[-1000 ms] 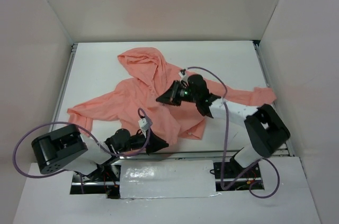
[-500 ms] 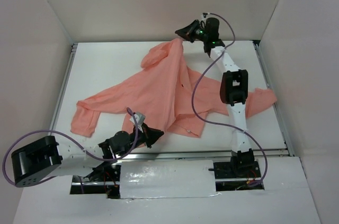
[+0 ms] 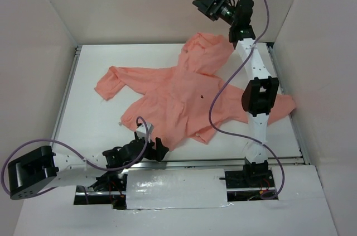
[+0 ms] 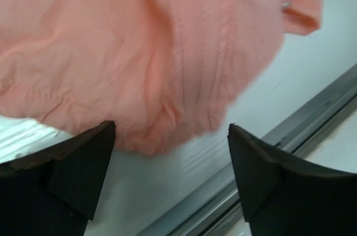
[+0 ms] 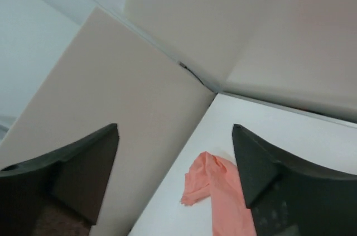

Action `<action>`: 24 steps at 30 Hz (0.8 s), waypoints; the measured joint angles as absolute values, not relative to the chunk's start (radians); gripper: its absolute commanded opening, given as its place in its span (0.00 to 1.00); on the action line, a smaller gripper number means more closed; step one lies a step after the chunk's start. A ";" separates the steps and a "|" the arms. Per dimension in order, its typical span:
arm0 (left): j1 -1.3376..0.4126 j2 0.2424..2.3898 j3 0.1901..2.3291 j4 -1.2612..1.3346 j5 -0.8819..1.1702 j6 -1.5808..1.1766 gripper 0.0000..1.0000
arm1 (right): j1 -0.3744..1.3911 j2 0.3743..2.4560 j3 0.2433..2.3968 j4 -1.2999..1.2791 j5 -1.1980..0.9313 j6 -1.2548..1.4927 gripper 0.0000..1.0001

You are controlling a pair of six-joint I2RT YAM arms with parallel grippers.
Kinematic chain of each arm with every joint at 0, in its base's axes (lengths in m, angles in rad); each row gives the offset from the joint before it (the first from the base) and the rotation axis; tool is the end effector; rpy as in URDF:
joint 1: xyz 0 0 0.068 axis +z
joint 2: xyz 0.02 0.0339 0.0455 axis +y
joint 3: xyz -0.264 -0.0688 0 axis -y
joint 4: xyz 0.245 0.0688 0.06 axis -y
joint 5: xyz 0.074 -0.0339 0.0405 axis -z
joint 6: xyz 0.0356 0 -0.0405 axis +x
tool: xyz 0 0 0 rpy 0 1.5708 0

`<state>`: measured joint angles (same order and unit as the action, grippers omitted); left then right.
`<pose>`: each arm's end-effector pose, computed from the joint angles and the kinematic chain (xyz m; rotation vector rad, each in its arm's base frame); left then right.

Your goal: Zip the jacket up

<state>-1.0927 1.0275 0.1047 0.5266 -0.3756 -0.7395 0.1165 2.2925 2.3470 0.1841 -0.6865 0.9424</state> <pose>0.0935 -0.1521 0.1390 0.1032 2.0312 -0.8319 0.5282 0.0845 0.4089 -0.0211 1.5232 1.3189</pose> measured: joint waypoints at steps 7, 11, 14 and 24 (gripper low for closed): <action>-1.093 0.912 0.220 0.249 -0.416 -0.764 0.99 | 0.060 2.280 2.348 0.113 -0.652 0.907 1.00; -1.071 0.826 0.416 -0.013 -0.496 -0.790 0.99 | 0.065 2.176 2.283 -0.039 -0.591 0.823 1.00; -0.993 0.798 0.551 -0.162 -0.541 -0.807 0.99 | 0.084 1.991 2.149 -0.182 -0.496 0.725 1.00; -0.487 0.796 0.893 -0.525 -0.540 -0.762 0.99 | 0.234 1.078 1.551 -0.447 -0.189 0.488 1.00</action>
<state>-0.4870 0.7956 0.8932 -0.5247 -0.5396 -0.7620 0.2337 1.0779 1.5509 -0.4469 -0.1886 0.4881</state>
